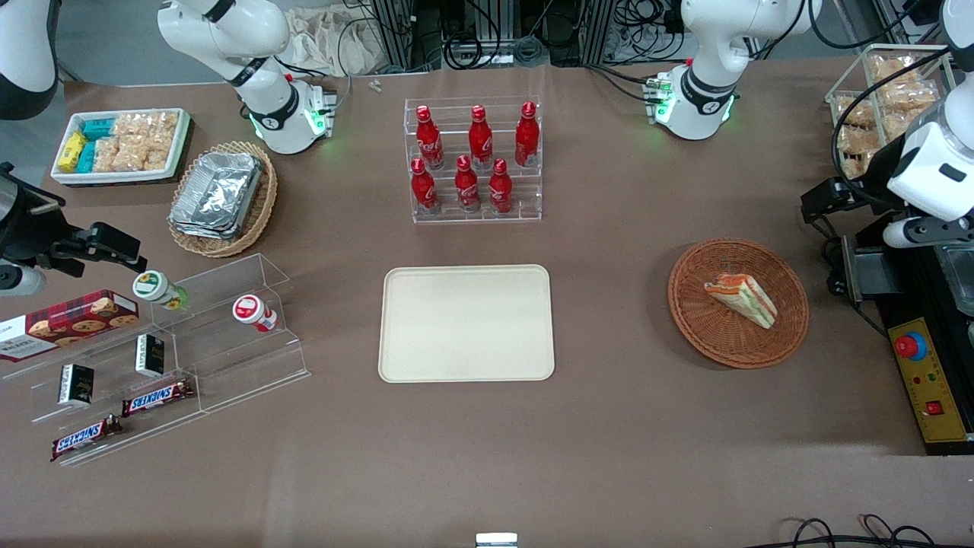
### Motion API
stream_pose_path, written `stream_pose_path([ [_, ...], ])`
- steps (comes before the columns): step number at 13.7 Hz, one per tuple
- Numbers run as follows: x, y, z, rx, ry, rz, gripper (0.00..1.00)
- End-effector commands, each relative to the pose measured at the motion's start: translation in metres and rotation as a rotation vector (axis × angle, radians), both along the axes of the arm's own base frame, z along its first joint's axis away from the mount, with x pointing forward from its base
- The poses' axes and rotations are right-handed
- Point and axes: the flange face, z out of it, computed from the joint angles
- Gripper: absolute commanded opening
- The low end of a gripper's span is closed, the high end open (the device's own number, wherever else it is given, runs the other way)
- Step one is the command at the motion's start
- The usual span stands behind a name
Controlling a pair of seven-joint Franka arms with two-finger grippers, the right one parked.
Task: Place sandwich from basket to tray
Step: 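Lower the left gripper into the wicker basket and grasp the wrapped sandwich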
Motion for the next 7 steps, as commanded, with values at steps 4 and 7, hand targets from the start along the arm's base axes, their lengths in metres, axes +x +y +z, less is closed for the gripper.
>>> stream_pose_path([
  [4,0.006,0.000,-0.011,0.023,0.036,0.004,1.00],
  [7,0.030,0.009,-0.059,0.076,0.096,0.321,1.00],
])
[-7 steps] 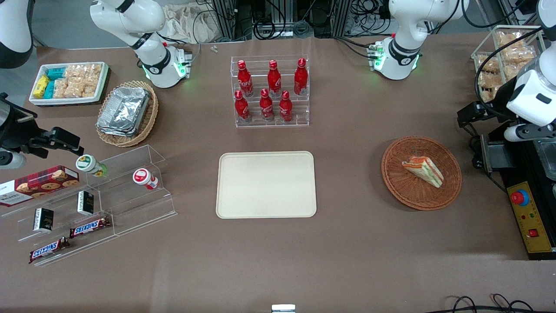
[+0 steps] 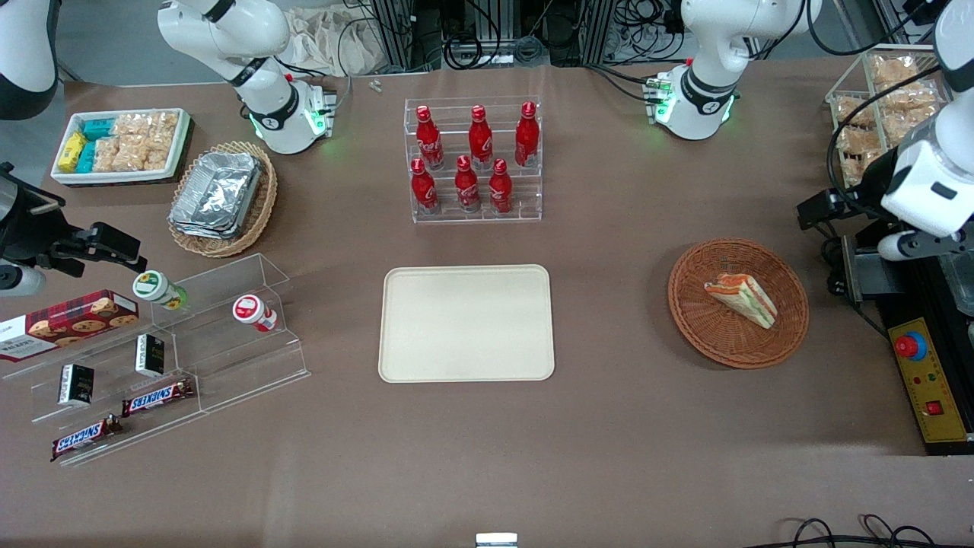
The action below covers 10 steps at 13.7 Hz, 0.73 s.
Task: Place sandwich from basket to tray
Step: 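Lower the left gripper into the wicker basket and grasp the wrapped sandwich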
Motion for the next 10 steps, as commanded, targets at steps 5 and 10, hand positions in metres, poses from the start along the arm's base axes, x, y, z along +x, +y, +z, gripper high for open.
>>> stream_pose_path([
  [5,0.029,0.043,-0.134,0.064,0.040,0.408,1.00],
  [10,0.016,0.042,-0.245,0.114,0.039,0.642,1.00],
])
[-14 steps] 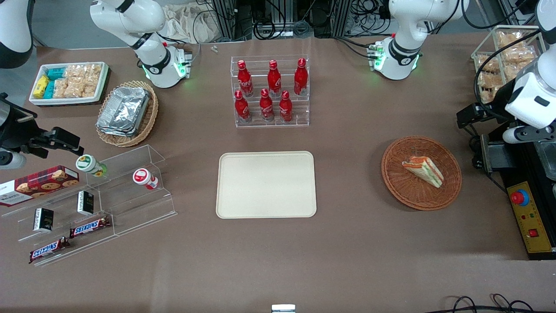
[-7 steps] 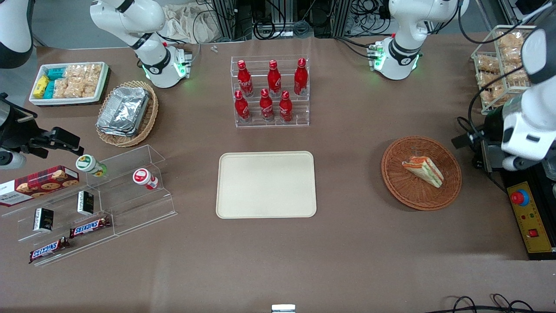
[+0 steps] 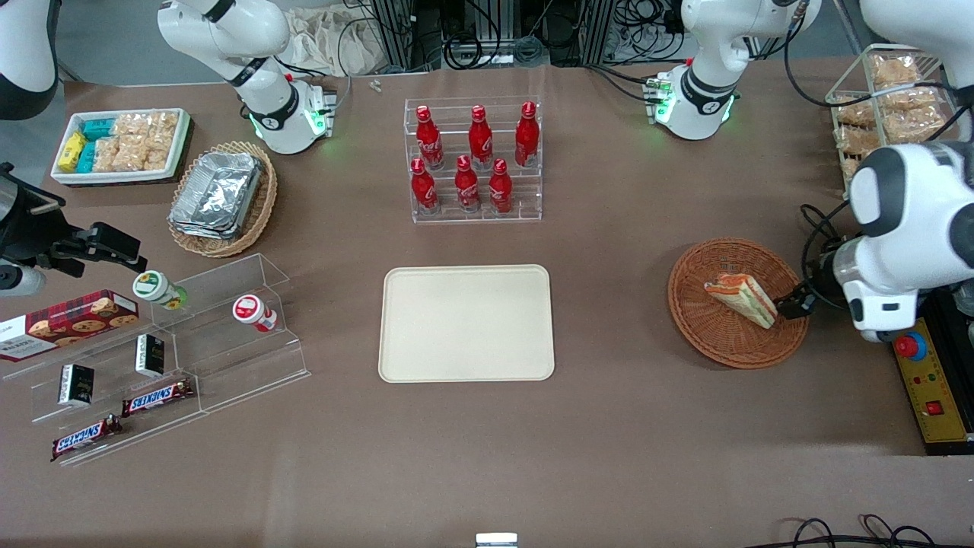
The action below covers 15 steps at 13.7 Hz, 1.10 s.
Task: Place sandwich from basket to tray
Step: 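Lower the left gripper into the wicker basket and grasp the wrapped sandwich, then lift the sandwich out of the basket and carry it over the cream tray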
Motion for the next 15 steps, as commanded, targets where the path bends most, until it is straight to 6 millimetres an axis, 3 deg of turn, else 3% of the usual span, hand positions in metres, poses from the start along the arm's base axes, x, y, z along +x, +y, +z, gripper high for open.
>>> stream_pose_path([
  [1,-0.012,-0.002,-0.040,0.012,0.022,0.054,1.00],
  [3,-0.018,-0.005,-0.071,0.015,0.028,0.050,1.00],
  [10,-0.024,-0.012,-0.128,0.020,0.052,0.039,0.98],
  [11,-0.025,-0.013,-0.133,0.023,0.060,0.038,0.69],
  [12,-0.025,-0.013,-0.135,0.023,0.062,0.037,0.19],
  [13,-0.022,-0.012,-0.130,0.022,0.057,0.038,0.00],
  [14,-0.024,-0.014,-0.122,0.017,0.057,0.022,0.00],
  [15,-0.025,-0.015,-0.094,0.011,0.056,0.013,0.00],
])
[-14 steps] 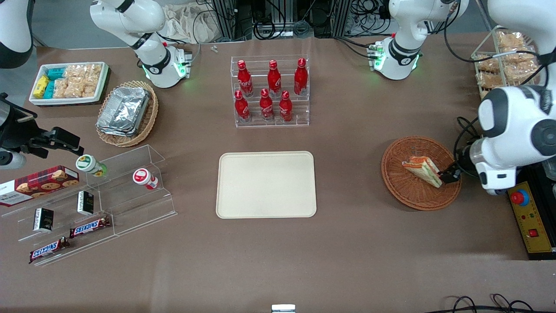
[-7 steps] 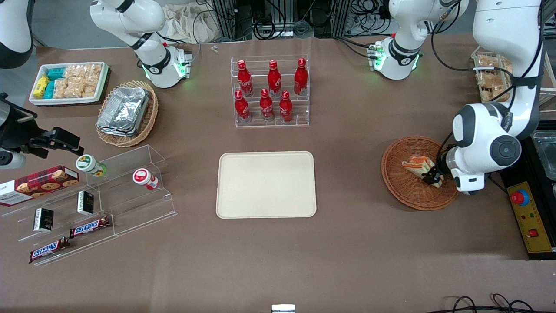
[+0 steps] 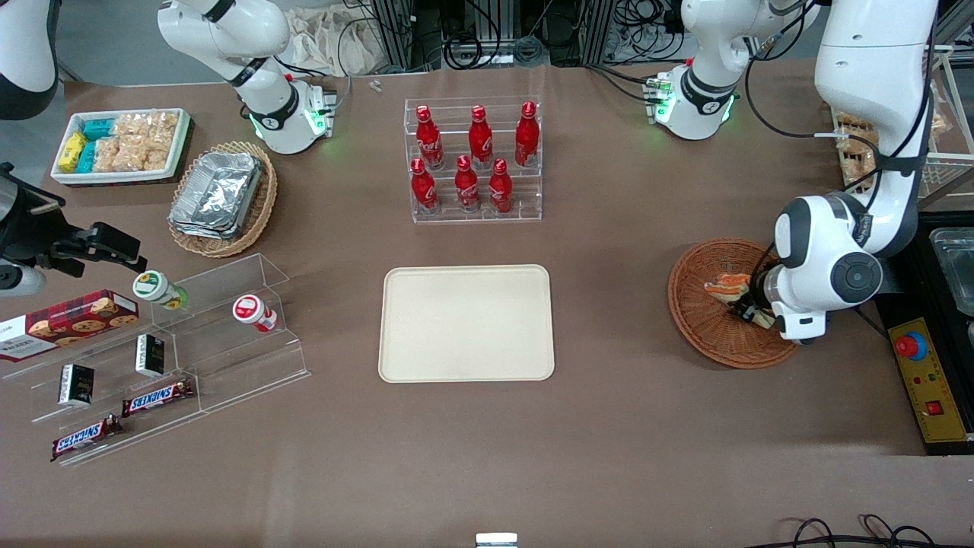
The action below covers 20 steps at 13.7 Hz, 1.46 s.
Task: Place sandwich from basket to tray
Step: 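Lift the sandwich out of the basket and carry it over the cream tray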
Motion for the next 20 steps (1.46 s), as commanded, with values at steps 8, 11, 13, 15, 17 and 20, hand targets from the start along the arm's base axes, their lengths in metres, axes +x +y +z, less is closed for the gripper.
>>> stream_pose_path([
  [8,-0.007,-0.093,0.239,-0.110,0.047,-0.374,0.00],
  [11,-0.016,-0.185,0.246,-0.214,0.010,-0.539,0.00],
  [13,-0.020,-0.245,0.240,-0.245,-0.047,-0.646,0.00],
  [15,-0.024,-0.308,0.224,-0.276,-0.135,-0.747,0.00],
  [17,-0.022,-0.357,0.187,-0.260,-0.165,-0.860,0.00],
  [20,-0.020,-0.405,0.116,-0.236,-0.195,-0.974,0.00],
])
